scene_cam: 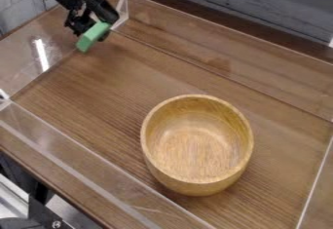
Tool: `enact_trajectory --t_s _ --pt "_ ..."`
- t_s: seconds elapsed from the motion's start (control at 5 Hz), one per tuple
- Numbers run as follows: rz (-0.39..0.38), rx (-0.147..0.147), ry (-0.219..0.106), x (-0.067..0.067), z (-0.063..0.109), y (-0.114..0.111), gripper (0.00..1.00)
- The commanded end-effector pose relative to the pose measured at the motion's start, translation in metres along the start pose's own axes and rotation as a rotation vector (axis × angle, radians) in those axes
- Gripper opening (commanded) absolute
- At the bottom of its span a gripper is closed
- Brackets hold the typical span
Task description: Remove the green block from inside the brown bowl and put it on the table
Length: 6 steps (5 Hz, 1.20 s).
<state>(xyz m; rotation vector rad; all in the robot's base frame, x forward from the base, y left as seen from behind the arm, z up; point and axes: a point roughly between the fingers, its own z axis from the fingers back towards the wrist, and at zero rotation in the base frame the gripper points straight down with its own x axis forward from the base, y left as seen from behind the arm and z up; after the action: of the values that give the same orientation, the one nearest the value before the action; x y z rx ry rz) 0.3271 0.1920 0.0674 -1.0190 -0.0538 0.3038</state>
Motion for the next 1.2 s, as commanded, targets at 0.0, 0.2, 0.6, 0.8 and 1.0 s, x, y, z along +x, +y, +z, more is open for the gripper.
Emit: enact_trajectory --t_s 0.0,0.2,0.6,0.8,1.0 --pt "-0.027 0.022 -0.011 0.002 0.006 -0.010 0.00" --pt "-0.017 0.020 -0.001 0.001 0.003 -0.007 0.00" --pt "0.009 0.021 0.017 0.000 -0.002 -0.001 0.00" --pt "0.024 0.021 0.023 0.001 -0.004 0.003 0.00" --pt "0.041 0.021 0.030 0.000 -0.005 0.006 0.00"
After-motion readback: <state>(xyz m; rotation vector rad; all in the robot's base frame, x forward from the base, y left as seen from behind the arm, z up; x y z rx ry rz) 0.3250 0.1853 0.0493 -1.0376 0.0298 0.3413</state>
